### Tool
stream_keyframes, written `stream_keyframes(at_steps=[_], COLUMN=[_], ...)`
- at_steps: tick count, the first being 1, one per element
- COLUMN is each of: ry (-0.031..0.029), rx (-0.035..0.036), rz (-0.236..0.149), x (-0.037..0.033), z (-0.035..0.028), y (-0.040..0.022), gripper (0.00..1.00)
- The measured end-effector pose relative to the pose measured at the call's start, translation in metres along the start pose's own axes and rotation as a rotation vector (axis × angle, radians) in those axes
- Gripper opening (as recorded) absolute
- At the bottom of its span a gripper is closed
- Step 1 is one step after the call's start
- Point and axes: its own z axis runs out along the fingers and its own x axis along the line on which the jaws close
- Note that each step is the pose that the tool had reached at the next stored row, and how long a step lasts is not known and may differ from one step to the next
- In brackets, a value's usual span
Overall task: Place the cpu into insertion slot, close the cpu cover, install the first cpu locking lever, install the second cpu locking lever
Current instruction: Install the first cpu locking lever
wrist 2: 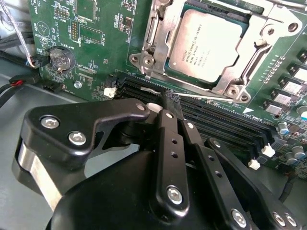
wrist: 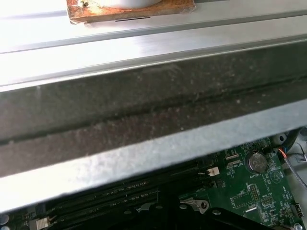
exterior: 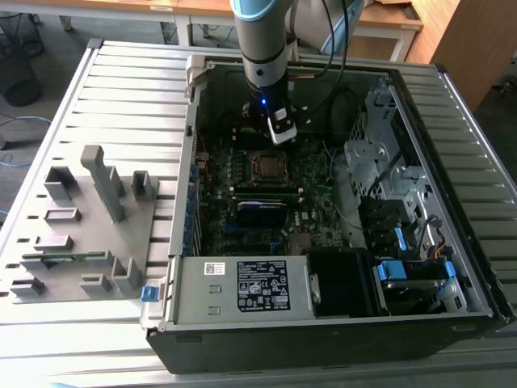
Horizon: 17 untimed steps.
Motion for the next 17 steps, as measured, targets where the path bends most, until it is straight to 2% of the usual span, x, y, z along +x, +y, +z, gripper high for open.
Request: stream_keyframes(at_steps=[6,17], ry=[-0.0009,-0.0015], rx=[0.0048,0.0057], rz=[-0.001,0.000], x=[0.0005,-0.0009], z=[0.0028,0.0069], y=[-0.0008,0.0002], gripper=[0.10,0.10])
